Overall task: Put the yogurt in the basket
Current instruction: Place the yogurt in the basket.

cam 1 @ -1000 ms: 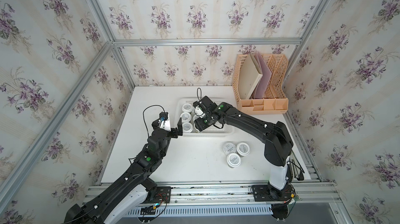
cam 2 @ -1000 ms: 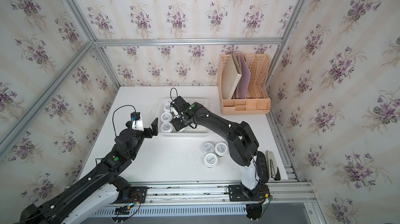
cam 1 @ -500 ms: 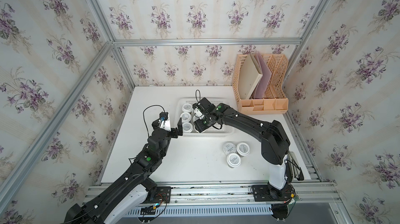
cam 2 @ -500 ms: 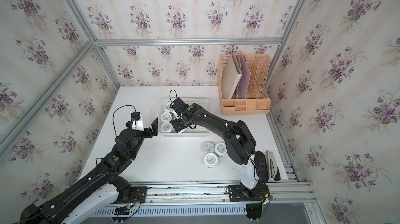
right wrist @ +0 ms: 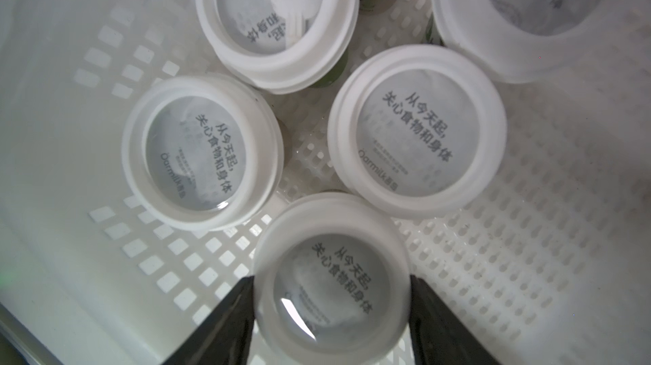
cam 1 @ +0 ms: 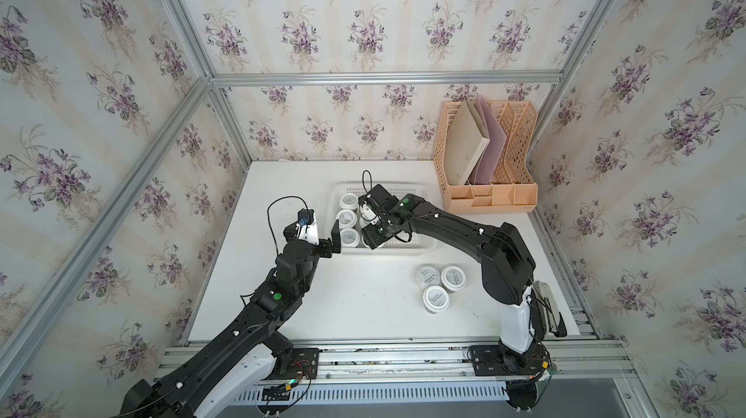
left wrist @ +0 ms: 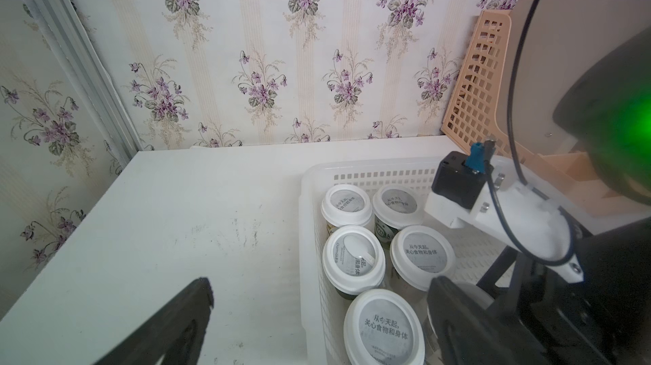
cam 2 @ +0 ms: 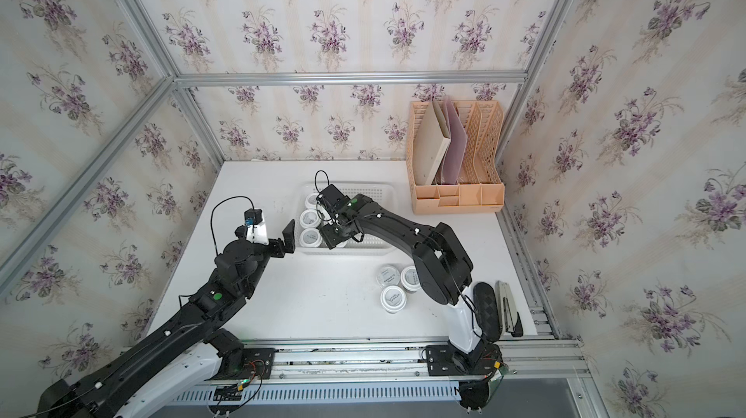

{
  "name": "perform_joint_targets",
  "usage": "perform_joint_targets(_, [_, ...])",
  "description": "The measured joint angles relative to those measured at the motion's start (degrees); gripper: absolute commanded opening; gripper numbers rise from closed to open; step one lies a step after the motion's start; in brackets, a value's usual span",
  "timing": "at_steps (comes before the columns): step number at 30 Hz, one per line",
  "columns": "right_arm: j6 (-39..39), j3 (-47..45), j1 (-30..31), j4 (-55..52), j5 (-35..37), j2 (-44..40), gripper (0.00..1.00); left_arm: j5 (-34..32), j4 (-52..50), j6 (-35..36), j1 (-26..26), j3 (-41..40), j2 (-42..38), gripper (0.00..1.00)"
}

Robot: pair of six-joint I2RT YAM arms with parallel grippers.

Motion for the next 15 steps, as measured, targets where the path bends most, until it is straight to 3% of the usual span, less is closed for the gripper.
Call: perform_joint_targets(15, [0.0, -0.6, 0.1, 0.3, -0.3, -2.0, 0.81, 0.0, 0.0, 0.0, 0.0, 0.0, -0.1, 0.99])
